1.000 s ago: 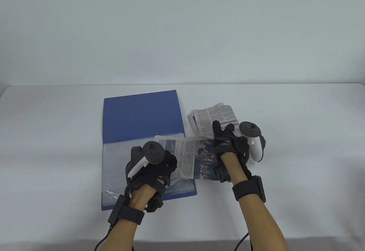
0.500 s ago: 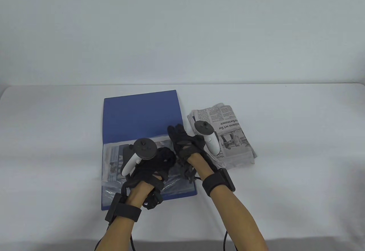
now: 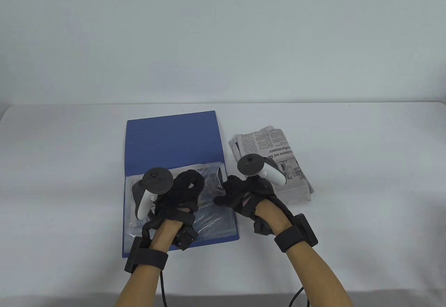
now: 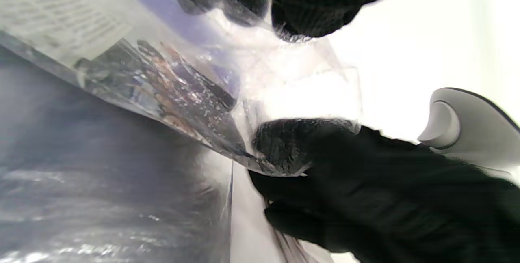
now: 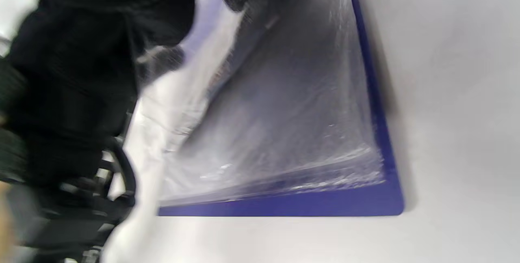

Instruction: Insert newspapers into folder

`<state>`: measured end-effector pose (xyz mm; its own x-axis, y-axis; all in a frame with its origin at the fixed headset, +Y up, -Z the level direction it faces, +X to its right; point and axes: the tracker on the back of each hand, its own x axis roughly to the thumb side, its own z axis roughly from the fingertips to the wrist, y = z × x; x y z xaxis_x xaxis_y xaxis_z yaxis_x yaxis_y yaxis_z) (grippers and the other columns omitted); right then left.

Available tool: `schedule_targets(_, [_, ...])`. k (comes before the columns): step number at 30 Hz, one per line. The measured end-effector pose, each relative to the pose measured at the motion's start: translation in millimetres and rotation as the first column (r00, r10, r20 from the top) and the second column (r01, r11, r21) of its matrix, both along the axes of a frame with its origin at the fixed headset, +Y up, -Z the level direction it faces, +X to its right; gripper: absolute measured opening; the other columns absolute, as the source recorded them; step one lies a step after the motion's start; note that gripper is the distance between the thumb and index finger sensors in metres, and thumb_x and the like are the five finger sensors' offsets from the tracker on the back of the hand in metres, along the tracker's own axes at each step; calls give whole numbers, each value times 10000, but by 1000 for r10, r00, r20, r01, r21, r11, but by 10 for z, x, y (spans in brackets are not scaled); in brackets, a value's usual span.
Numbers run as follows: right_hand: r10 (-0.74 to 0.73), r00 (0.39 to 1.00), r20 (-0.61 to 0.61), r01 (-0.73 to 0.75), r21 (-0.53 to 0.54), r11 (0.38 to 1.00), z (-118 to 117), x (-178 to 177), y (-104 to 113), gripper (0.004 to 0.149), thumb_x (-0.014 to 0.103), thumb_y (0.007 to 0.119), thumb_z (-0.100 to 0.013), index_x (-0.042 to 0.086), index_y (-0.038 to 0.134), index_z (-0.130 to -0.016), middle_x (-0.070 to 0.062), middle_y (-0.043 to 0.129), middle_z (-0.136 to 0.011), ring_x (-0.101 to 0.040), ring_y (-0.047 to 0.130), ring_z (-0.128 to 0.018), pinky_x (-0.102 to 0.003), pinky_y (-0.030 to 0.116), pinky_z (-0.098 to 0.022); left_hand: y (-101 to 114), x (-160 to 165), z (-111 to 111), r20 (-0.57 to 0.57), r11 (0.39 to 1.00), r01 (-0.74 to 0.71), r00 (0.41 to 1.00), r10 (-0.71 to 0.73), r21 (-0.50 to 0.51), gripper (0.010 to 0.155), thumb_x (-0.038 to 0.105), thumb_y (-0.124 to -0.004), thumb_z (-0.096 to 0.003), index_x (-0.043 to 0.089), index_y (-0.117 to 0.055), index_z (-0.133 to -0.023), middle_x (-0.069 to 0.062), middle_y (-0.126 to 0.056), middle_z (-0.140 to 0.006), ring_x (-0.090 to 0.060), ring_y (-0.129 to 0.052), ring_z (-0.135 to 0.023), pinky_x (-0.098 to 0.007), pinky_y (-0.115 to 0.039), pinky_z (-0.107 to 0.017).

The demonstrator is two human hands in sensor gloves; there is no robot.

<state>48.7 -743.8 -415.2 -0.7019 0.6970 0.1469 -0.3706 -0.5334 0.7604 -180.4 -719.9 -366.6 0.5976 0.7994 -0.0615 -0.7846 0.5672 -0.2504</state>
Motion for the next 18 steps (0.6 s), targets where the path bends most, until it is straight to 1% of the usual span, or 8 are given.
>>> schedule_targets(1, [23, 999, 46, -26, 69, 997, -9, -12, 24, 439, 246, 739, -597, 76, 606, -980, -290, 238, -1054, -523, 504, -954, -656, 516, -634, 0, -3, 7, -1, 1000, 4, 1000, -4, 2, 398, 442, -682, -630, 368, -629, -1018, 12, -488, -1241, -338, -464, -1188, -631, -382, -895])
schedule_targets(2, [37, 994, 103, -51, 133, 990, -24, -16, 62, 411, 233, 749, -589, 80, 654, -958, -286, 342, -1051, -491, 615, -919, -618, 586, -615, 6, -5, 22, -8, 1000, 13, 1000, -13, 10, 402, 443, -680, -631, 372, -621, -1022, 5, -485, -1241, -340, -460, -1187, -632, -379, -894])
schedule_targets(4, [-20, 971, 238, -21, 168, 986, -78, 1, 179, 395, 222, 760, -580, 78, 691, -941, -248, 551, -1001, -408, 806, -802, -532, 702, -555, 70, 4, 65, -39, 997, 46, 998, -43, 59, 455, 425, -651, -642, 385, -539, -1081, -8, -447, -1250, -350, -419, -1193, -640, -349, -895])
schedule_targets(7, [-142, 922, 360, 101, 128, 987, -192, -5, 310, 400, 217, 758, -586, 69, 689, -950, -255, 597, -969, -338, 870, -734, -492, 739, -517, 252, 30, 136, -82, 979, 109, 992, -96, 173, 615, 457, -633, -638, 385, -323, -1165, -3, -332, -1268, -346, -283, -1211, -650, -252, -896])
schedule_targets(9, [-167, 900, 403, 137, 102, 985, -295, -31, 406, 404, 220, 750, -592, 63, 678, -957, -258, 598, -963, -335, 869, -730, -492, 736, -517, 388, 48, 195, -109, 961, 104, 991, -78, 256, 628, 454, -637, -639, 374, -303, -1165, -2, -322, -1266, -348, -233, -1212, -662, -206, -887])
schedule_targets(13, [-161, 865, 475, 121, 114, 986, -501, -89, 570, 427, 242, 735, -601, 73, 658, -986, -235, 662, -927, -307, 896, -688, -486, 737, -513, 517, 46, 281, -140, 929, 56, 990, -5, 366, 628, 453, -632, -642, 364, -294, -1164, -18, -262, -1267, -354, -134, -1200, -670, -118, -863])
schedule_targets(16, [-182, 834, 520, 151, 101, 983, -695, -122, 637, 445, 249, 731, -605, 65, 642, -1001, -226, 682, -917, -298, 908, -669, -477, 742, -506, 568, 25, 312, -178, 920, 109, 983, -43, 376, 634, 453, -622, -644, 355, -274, -1164, -27, -231, -1265, -363, -102, -1191, -672, -106, -855])
schedule_targets(18, [-199, 799, 568, 199, 62, 978, -838, -137, 641, 454, 253, 724, -609, 57, 627, -1007, -231, 670, -921, -297, 901, -675, -476, 738, -511, 537, 11, 299, -171, 926, 94, 985, -32, 366, 631, 458, -615, -643, 354, -274, -1164, -29, -223, -1264, -362, -95, -1189, -669, -109, -857])
